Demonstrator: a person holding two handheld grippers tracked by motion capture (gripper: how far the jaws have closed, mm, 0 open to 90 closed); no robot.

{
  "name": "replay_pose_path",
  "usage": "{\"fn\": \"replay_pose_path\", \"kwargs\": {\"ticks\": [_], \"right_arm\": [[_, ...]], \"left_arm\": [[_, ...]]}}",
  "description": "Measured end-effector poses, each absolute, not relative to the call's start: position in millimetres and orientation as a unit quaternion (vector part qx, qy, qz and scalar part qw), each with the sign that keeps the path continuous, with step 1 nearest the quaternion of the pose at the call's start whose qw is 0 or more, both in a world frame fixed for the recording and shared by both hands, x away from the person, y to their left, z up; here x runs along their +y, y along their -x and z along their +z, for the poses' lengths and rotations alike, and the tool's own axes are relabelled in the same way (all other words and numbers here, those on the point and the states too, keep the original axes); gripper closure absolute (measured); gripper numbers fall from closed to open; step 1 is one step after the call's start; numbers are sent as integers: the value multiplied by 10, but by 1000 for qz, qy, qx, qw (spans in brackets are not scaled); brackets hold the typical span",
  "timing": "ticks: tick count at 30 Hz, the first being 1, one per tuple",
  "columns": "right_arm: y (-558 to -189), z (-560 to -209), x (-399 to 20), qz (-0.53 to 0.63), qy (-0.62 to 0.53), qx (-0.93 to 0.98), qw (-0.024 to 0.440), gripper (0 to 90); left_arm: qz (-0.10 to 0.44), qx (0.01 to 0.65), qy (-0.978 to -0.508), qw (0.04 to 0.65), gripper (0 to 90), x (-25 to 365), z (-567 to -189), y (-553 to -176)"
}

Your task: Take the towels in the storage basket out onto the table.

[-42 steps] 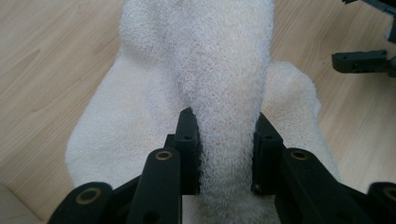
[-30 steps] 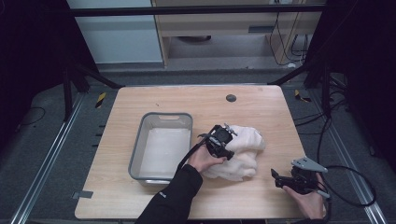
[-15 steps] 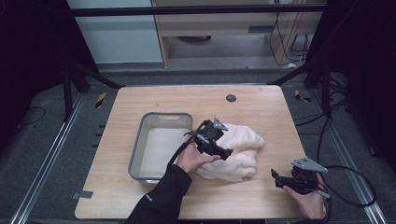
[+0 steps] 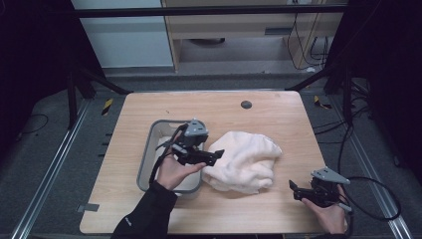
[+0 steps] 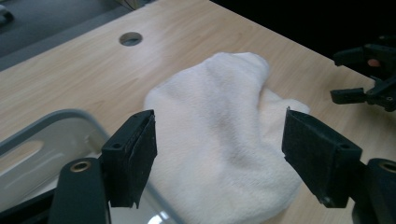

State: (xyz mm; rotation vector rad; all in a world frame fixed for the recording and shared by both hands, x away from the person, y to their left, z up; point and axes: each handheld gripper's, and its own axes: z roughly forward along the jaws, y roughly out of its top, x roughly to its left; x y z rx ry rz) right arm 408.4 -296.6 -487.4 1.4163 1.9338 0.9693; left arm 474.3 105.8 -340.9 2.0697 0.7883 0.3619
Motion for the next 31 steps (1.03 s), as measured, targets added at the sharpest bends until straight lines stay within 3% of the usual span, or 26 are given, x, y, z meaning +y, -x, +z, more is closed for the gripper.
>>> {"fn": "replay_pose_path", "kwargs": {"ticks": [21, 31], "right_arm": [[-4078, -4870, -2953, 362, -527, 717, 277, 53], [-4077, -4881, -2936, 361, -528, 717, 275, 54]], "left_arm": [[214, 425, -733, 485, 318, 2416, -3680, -4351], [259, 472, -698, 471, 328, 2902, -3925, -4234]]}}
